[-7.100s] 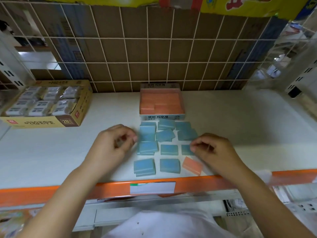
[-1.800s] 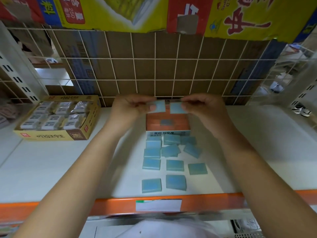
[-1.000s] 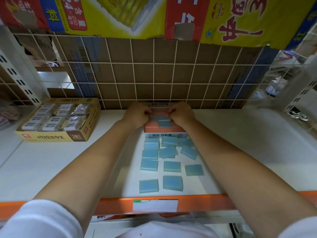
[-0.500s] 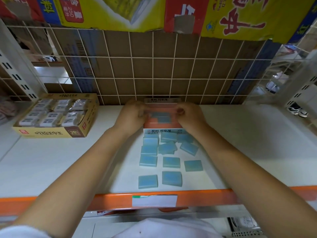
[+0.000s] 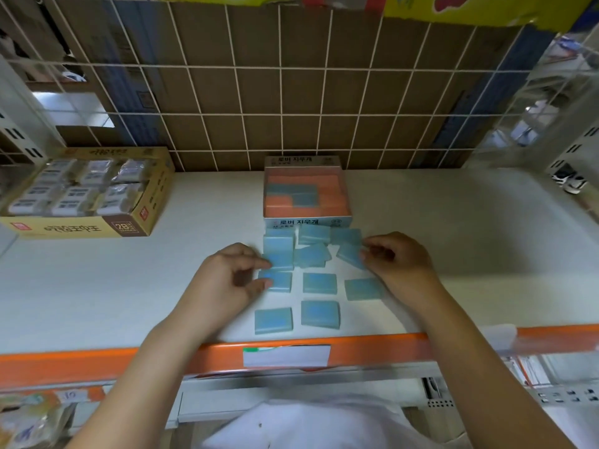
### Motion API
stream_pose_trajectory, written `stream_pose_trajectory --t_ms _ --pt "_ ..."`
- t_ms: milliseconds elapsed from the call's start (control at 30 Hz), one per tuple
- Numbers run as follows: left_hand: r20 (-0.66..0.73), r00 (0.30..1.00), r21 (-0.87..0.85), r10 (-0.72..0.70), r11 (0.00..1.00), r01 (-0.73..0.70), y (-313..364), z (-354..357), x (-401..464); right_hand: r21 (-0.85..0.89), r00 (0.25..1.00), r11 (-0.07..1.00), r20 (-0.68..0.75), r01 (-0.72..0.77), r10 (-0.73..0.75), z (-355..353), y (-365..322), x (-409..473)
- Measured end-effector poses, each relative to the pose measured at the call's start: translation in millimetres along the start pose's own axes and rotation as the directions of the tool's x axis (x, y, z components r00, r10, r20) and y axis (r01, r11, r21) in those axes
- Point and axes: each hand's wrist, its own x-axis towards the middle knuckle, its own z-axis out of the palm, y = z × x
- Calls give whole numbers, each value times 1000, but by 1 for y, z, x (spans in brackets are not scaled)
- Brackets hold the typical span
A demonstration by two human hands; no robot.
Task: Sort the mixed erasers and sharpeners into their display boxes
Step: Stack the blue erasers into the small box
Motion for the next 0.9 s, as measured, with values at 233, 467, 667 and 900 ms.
stream_pose_trajectory --t_ms 233,467,667,900 --pt "11 998 148 67 987 -68 0 -1 -9 45 1000 999 -1 10 -10 -2 -1 -7" --pt "-89 986 -156 -138 980 123 8 0 -13 332 998 942 55 -45 29 -8 -11 -18" --pt "-88 977 -510 -194 851 123 37 -11 -13 587 990 809 132 -38 -49 -18 -32 -32" --pt "-136 983 -593 -123 805 19 50 -16 -18 735 980 676 167 -51 -108 -19 -45 -44"
